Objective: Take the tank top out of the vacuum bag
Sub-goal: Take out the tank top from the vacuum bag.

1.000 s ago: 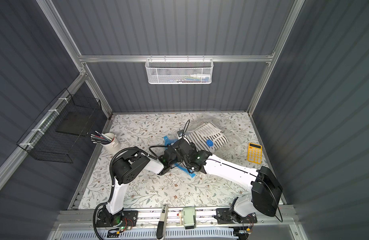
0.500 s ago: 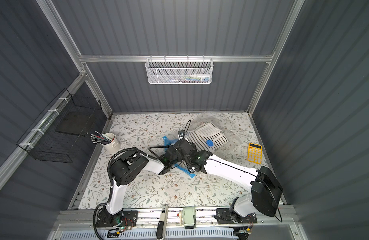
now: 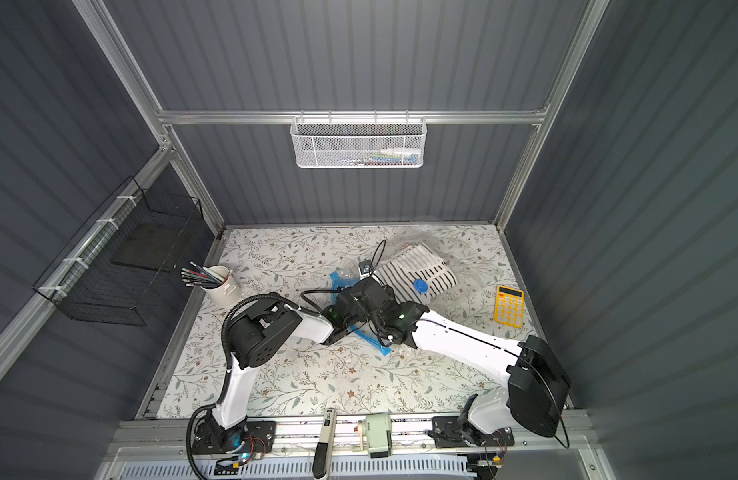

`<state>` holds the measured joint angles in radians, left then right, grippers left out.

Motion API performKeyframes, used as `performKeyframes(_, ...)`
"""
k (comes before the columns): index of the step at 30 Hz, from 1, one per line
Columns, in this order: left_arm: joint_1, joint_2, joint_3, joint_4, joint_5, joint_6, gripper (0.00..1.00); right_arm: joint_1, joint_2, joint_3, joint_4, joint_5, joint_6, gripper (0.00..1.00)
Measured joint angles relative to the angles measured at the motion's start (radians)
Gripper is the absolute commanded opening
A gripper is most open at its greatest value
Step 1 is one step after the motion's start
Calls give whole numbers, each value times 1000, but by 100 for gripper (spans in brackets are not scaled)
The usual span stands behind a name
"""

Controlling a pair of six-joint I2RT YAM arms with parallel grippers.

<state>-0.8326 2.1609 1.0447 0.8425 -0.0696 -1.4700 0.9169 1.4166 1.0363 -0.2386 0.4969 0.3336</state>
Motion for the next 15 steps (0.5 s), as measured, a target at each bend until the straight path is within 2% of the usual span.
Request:
performKeyframes(4,0,1,0,12,10,5,0,-1,1,0,0,0,1,0)
performKeyframes(10,0,-19,-4,7,14,24,0,-23,-4,0,0,-2,16,0)
performKeyframes(15,-3,-109,-6,-52,17,62,0,-42,-24,5,-15,2,29,0)
